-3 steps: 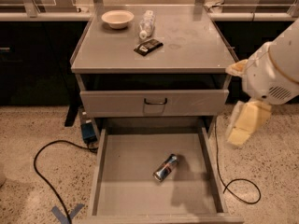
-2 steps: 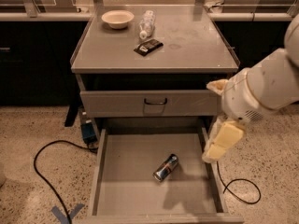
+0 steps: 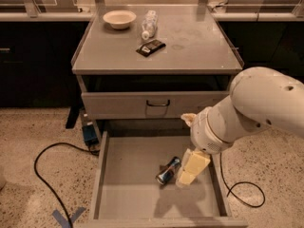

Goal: Pick redbull can from middle drawer and place on counter

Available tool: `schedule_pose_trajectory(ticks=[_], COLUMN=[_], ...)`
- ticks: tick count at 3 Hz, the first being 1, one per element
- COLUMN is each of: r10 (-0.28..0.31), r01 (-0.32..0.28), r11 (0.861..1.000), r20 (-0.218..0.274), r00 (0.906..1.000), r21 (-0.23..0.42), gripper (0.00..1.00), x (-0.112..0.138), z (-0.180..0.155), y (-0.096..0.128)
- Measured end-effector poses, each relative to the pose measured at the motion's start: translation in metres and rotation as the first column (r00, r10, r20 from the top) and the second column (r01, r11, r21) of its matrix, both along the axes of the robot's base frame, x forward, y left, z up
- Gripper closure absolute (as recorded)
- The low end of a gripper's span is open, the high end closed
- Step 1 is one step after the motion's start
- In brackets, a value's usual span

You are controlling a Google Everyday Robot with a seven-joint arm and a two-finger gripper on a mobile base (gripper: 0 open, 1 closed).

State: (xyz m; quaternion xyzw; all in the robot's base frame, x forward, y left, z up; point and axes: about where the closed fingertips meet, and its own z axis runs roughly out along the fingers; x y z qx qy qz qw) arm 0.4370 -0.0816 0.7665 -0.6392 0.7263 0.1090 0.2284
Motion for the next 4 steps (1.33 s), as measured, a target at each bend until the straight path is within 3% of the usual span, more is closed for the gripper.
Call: schedule_pose_trajectory(ticks=[2,3,4], r10=[0.000,-0.054,-0.113], r01=[0.000,0.053,0.113], r11=[1.000,0.998,0.994], r20=[-0.011,-0.025,-0.016], r00=[0.9999,0.9982,0.9935], r21=[-0.023,-0.034,-0.007], gripper=[0.00,0.00,0.00], x=[-0.001,0.014,0.041], z=[-0.015,-0.060,-0.094], y=[0.001,-0.018,-0.037])
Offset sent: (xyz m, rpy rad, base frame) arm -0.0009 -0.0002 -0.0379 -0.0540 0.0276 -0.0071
